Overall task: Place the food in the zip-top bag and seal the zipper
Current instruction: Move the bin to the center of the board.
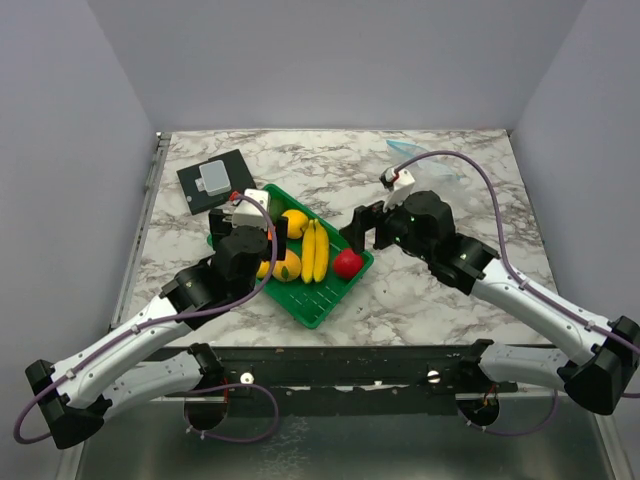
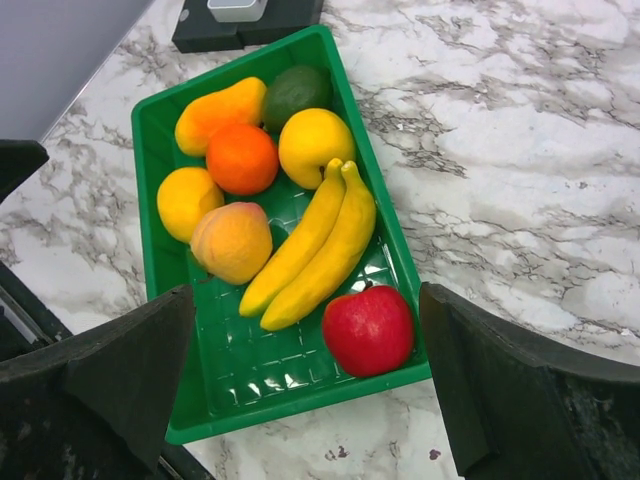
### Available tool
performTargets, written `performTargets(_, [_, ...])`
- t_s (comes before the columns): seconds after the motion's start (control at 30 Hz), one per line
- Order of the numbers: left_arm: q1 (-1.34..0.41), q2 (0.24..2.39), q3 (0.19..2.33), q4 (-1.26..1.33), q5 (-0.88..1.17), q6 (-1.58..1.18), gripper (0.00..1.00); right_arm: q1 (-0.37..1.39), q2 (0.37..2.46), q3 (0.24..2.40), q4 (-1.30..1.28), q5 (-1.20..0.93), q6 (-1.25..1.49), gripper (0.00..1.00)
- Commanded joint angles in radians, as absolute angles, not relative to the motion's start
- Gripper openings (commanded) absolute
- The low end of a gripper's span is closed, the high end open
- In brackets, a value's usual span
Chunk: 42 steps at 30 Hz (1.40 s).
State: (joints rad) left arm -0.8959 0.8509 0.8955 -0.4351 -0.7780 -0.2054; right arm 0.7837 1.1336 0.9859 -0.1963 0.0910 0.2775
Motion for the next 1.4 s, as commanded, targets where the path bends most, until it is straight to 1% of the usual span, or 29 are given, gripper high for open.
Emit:
performTargets(0.0, [-0.893, 0.835, 0.881, -0.452, -0.851, -0.204, 0.99, 0.787, 1.147, 1.021, -0.21, 0.02, 0.239, 1.0])
performTargets(0.23, [-0.894, 0.816, 0.875, -0.453, -0.863, -0.214, 0.99, 0.789, 1.174, 1.012, -0.178, -0.141, 0.193, 1.0])
performTargets(0.4, [-0.894, 0.786, 0.868, -0.453, -0.936, -0.224, 0.99, 0.825, 1.211, 1.022, -0.158, -0.15, 0.191, 1.0])
performTargets(0.63, [-0.893, 0.746, 0.861, -0.454, -1.017, -0.233, 0.99, 0.904, 1.302, 1.068, -0.159, -0.135, 0.19, 0.95])
performTargets(0.87, [-0.893, 0.695, 0.854, -0.452, -1.065, -0.24, 0.99, 0.975, 1.427, 1.15, -0.184, -0.152, 0.184, 0.85])
performTargets(1.0, [-0.894, 0.677, 0.854, -0.453, -1.089, -0.242, 0.99, 1.01, 1.496, 1.183, -0.178, -0.16, 0.189, 0.81])
performTargets(1.1, [-0.893, 0.656, 0.851, -0.452, -1.101, -0.247, 0.99, 1.029, 1.554, 1.215, -0.179, -0.178, 0.203, 0.76])
performTargets(1.37, [-0.894, 0.639, 0.85, -0.452, -1.114, -0.249, 0.99, 1.072, 1.686, 1.284, -0.166, -0.184, 0.227, 0.71])
